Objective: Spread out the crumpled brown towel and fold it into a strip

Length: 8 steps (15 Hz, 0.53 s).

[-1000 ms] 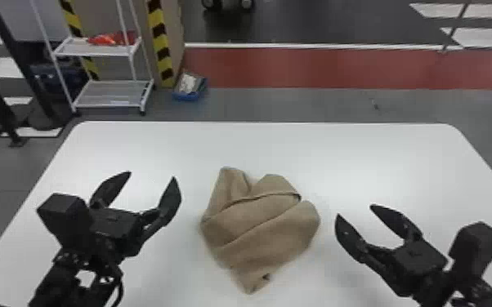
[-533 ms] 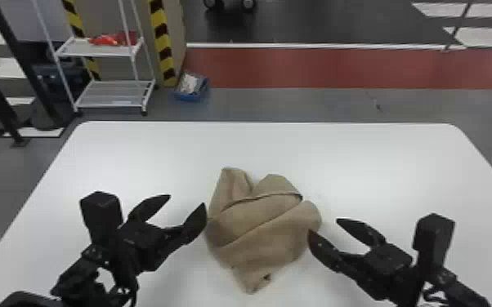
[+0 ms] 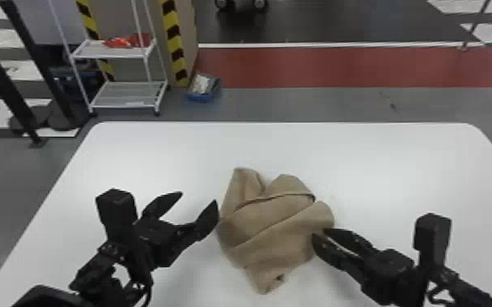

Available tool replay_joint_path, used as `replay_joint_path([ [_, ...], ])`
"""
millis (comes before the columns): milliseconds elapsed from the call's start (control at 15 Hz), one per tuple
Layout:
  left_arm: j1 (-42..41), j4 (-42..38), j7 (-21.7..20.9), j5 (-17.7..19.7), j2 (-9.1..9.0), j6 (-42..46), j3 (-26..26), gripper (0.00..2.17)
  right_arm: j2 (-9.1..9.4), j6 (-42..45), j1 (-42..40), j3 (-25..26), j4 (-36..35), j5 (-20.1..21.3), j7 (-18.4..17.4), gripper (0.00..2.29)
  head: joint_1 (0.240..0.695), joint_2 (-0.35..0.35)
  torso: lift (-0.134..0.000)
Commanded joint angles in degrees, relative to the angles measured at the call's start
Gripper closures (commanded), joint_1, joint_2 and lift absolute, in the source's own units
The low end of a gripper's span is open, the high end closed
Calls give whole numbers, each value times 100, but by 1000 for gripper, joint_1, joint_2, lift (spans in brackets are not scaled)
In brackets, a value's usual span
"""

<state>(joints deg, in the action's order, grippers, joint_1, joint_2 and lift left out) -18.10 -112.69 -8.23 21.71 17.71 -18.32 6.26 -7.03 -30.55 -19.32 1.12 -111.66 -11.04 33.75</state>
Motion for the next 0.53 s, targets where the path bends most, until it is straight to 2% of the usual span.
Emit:
replay_joint_path([
  [0,0,1,5,0,4,43,16,208,0,-53,51,-15,21,14,0,886,695,49,-123],
  [133,0,1,14,0,4,60,16,208,18,-106,112,-32,30,14,-9,1288,695,50,-123],
  [267,-27,-8,14,0,13,96,-11,208,26,-615,262,-76,100,76,-123,1295,695,51,-123],
  [333,-53,-25,14,0,22,113,-20,208,44,-510,209,-182,65,287,-193,1069,695,52,-123],
  [400,-71,-43,14,0,22,113,-37,208,53,-492,121,-270,-75,489,-299,356,695,53,-123],
  [467,-71,-43,14,0,22,113,-46,208,61,-352,68,-270,-119,498,-404,167,695,56,-123],
])
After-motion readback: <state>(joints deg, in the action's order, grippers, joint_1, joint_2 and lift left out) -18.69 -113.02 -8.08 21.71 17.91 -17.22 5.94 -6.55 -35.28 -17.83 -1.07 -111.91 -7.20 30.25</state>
